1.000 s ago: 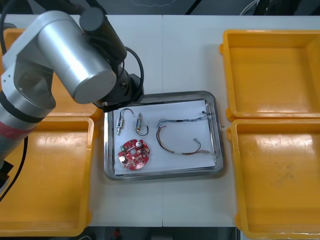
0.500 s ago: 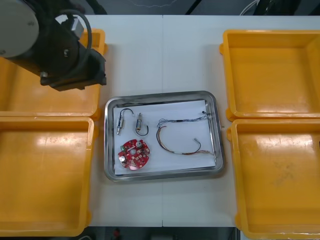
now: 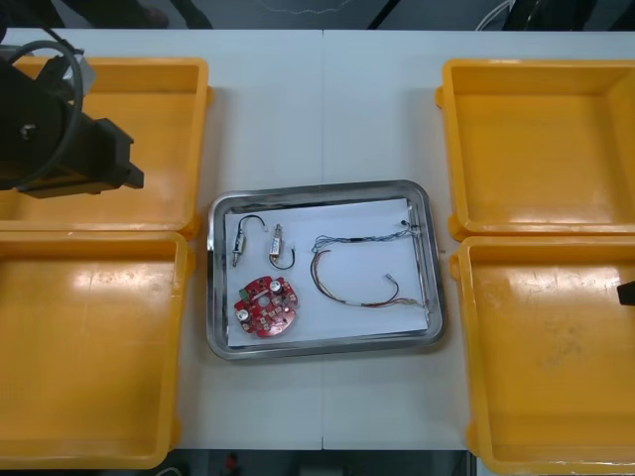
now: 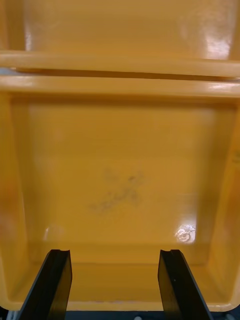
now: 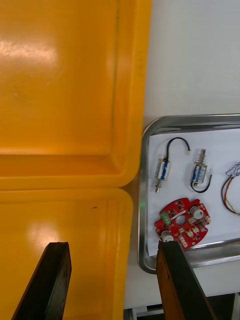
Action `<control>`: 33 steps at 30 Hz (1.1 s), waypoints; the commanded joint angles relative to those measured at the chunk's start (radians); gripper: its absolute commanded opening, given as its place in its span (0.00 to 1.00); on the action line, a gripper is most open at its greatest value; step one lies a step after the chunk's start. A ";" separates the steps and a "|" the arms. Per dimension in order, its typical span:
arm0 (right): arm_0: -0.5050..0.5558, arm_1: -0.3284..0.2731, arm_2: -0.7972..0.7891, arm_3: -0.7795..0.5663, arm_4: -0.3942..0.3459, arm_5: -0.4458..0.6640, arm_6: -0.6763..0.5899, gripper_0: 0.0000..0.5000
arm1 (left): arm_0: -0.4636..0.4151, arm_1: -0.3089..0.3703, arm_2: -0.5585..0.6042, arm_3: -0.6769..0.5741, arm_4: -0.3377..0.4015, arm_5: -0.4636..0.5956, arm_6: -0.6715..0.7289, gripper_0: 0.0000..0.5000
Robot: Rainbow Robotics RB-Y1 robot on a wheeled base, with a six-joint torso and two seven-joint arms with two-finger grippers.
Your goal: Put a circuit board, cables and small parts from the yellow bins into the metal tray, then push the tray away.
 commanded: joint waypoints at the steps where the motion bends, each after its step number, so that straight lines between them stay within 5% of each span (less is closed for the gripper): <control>1: -0.084 -0.054 0.101 -0.065 -0.022 0.003 0.081 1.00 | 0.088 0.064 0.090 -0.052 0.018 0.007 -0.167 1.00; 11: -0.263 -0.054 0.302 -0.070 -0.091 0.003 0.117 1.00 | 0.232 0.118 0.183 -0.080 0.024 0.007 -0.302 1.00; 25: -0.417 -0.048 0.535 -0.056 -0.005 0.003 0.193 1.00 | 0.373 0.127 0.271 -0.112 0.015 0.007 -0.337 1.00; 33: -0.421 -0.056 0.543 -0.050 0.021 0.003 0.313 1.00 | 0.419 0.127 0.292 -0.118 -0.010 0.007 -0.348 1.00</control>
